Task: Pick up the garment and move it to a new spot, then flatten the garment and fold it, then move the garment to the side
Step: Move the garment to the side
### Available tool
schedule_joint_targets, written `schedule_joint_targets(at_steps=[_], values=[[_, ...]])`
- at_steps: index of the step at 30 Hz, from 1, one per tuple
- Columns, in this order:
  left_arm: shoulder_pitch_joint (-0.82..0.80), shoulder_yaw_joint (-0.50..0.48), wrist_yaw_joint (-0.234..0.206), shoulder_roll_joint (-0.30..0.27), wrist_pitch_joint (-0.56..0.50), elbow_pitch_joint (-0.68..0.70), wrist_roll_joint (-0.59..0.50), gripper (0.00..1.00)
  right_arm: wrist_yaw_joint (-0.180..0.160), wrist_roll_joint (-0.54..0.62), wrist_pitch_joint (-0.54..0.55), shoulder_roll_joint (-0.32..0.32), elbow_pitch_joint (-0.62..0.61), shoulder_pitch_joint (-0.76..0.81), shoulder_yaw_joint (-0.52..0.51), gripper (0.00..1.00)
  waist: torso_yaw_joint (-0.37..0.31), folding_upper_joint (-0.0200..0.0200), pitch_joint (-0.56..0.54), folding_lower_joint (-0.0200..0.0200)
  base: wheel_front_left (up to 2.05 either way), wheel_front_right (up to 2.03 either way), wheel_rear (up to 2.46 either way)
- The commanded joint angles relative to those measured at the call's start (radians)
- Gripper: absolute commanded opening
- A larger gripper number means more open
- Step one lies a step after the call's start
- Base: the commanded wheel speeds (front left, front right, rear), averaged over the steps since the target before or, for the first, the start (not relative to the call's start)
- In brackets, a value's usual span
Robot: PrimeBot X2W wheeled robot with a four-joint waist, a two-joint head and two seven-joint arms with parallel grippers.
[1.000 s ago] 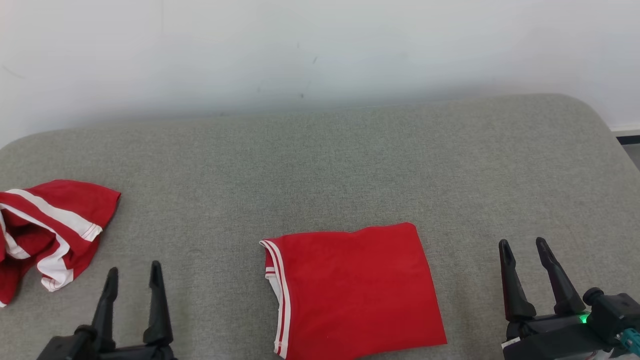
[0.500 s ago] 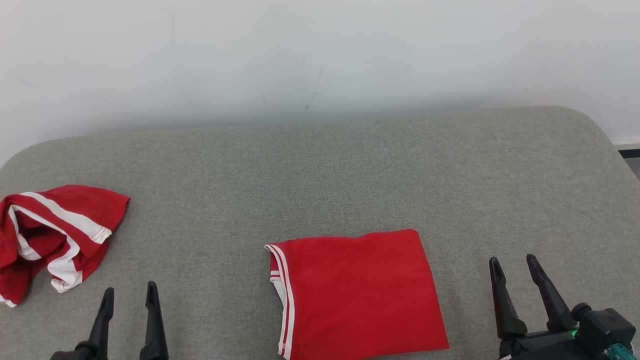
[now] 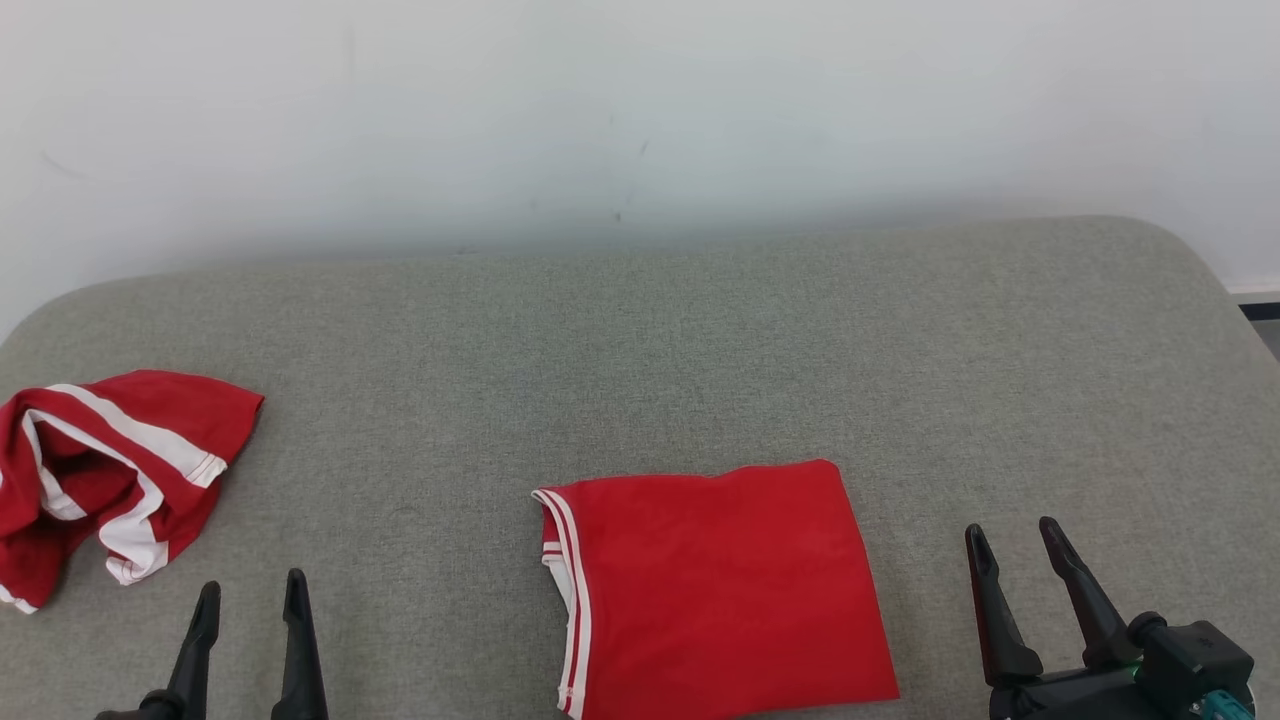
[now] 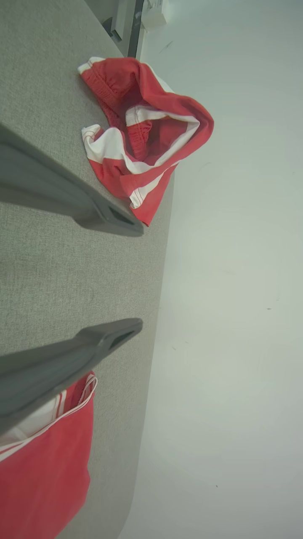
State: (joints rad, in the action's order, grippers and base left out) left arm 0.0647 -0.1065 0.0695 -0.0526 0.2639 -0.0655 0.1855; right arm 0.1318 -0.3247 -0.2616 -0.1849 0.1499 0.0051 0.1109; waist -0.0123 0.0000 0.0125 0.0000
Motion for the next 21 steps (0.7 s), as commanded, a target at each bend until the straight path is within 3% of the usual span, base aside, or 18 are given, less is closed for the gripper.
schedule_joint_targets(at_steps=[1,10,21], values=[[0.002,-0.002,0.000,0.001,0.000,0.005,-0.004,1.00,-0.003,0.003,-0.005,0.002,0.002,0.009,0.001,1.00,0.000,0.0000,0.000,0.0000,0.00,0.00,0.00],[-0.007,0.003,-0.001,0.002,0.000,0.005,-0.004,1.00,-0.003,-0.011,-0.005,-0.026,0.040,-0.038,0.041,1.00,0.007,0.0000,0.012,0.0000,0.00,0.00,0.00],[-0.046,0.050,-0.014,0.002,0.000,-0.004,0.018,1.00,-0.003,-0.051,0.087,-0.039,0.289,-0.221,0.143,1.00,0.056,0.0000,0.075,0.0000,0.00,0.00,0.00]])
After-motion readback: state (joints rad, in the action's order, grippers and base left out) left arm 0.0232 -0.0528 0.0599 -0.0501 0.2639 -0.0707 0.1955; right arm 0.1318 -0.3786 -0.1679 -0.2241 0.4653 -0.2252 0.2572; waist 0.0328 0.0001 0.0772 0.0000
